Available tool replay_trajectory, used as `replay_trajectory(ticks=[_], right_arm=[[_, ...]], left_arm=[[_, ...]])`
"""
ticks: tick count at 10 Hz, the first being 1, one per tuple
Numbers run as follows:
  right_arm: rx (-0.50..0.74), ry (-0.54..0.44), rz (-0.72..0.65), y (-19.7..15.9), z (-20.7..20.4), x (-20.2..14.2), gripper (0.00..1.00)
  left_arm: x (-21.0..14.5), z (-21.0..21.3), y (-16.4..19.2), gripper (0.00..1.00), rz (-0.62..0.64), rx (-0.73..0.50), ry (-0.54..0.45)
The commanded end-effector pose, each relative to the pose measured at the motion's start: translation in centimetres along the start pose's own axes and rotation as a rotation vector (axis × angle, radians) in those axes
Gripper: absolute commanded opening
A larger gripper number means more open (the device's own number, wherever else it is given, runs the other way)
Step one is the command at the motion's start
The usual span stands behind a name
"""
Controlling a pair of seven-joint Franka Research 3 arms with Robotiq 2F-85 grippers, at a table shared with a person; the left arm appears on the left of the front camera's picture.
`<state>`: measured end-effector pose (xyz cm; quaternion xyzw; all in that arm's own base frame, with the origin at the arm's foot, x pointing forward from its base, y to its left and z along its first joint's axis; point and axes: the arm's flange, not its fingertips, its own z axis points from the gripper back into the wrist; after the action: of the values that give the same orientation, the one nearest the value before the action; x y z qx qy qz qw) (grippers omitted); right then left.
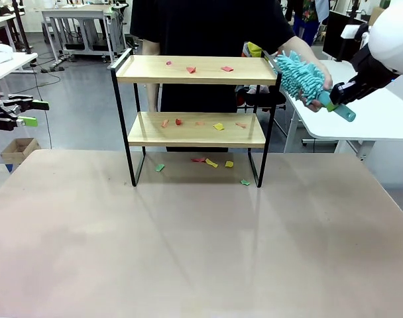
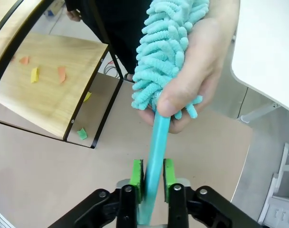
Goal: Clean the shelf.
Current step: Pick up the Duster handed by the human.
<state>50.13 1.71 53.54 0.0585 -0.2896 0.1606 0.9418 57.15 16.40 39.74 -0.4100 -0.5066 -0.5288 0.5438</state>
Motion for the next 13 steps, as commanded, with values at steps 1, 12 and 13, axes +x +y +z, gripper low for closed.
replay_trajectory(ticks=[1, 12, 13], right_arm=[[-0.038, 0.011, -0.027, 0.35, 0.43, 0.10, 0.00], [-0.029, 0.005, -0.046, -0.19, 0.22, -0.04, 0.00], [-0.029, 0.005, -0.046, -0.19, 0.22, -0.04, 0.00]], left_arm=[[0.28, 0.08, -0.11, 1.00, -0.004, 0.000, 0.002], [0.28, 0.08, -0.11, 1.00, -0.004, 0.000, 0.002], [0.28, 0.08, -0.11, 1.00, -0.004, 0.000, 0.002]])
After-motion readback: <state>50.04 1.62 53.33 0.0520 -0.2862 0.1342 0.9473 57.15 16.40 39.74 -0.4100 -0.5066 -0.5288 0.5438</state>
